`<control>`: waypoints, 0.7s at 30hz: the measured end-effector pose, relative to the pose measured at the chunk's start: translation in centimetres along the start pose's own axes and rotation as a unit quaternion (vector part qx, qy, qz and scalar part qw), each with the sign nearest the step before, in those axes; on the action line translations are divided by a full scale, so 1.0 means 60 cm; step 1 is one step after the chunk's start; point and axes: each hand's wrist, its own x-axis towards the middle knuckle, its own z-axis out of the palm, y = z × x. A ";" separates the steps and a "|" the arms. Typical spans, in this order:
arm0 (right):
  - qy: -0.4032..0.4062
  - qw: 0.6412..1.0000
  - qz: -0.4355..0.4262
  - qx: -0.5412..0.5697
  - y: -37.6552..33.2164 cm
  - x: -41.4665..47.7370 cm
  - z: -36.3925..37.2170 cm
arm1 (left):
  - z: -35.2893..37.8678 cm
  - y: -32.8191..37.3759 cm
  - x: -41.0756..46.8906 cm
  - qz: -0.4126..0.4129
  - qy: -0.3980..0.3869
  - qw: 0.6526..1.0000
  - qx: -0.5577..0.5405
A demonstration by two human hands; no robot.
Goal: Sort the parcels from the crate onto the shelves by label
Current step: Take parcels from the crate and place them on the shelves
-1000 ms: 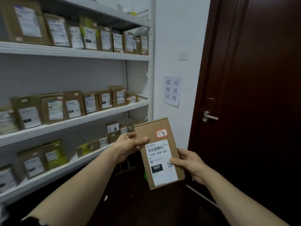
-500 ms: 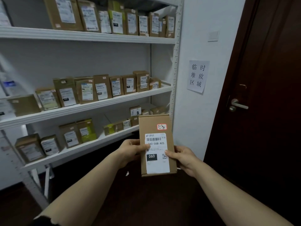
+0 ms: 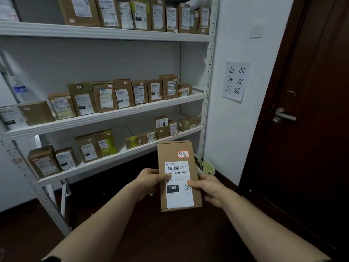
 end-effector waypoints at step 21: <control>0.006 0.999 0.052 -0.006 0.043 0.011 -0.017 | 0.021 -0.024 0.007 -0.025 0.003 0.998 0.051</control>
